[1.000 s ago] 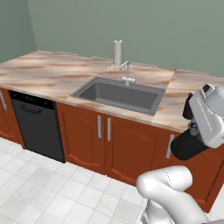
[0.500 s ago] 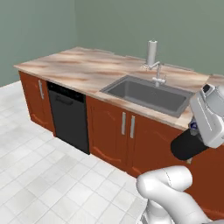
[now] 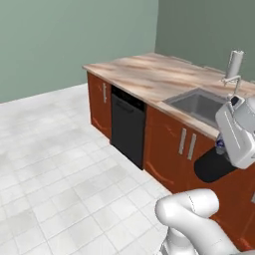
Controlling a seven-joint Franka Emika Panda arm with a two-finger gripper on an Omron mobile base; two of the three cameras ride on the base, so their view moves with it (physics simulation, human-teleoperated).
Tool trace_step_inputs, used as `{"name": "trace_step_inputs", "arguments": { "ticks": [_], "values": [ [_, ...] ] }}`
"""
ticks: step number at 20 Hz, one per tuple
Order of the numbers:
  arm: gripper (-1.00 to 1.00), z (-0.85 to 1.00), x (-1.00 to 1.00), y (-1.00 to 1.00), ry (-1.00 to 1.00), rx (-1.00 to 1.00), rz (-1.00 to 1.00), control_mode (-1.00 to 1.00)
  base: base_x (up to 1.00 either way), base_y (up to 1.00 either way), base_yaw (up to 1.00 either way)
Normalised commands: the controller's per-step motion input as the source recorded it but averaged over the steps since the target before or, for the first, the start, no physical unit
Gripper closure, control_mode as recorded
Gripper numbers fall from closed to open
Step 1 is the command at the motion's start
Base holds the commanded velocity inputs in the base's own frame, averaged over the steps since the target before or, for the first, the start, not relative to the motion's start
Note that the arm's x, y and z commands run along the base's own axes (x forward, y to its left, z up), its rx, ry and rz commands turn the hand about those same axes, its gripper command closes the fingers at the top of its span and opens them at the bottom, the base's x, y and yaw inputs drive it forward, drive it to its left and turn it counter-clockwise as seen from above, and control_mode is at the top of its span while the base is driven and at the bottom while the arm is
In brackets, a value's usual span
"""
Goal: Pick the water bottle, water bottle, beer from the counter and place them in the open cabinet.
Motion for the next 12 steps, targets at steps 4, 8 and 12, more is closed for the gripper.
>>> {"name": "trace_step_inputs", "arguments": {
  "ticks": [4,8,12],
  "values": [
    [1.00,0.00,0.00,0.00,0.00,0.00,0.00,1.00,0.00,-0.02,0.61],
    [1.00,0.00,0.00,0.00,0.00,0.00,0.00,1.00,0.00,-0.13,0.64],
    [1.00,0.00,0.00,0.00,0.00,0.00,0.00,1.00,0.00,-0.20,0.63]
  ]
}}
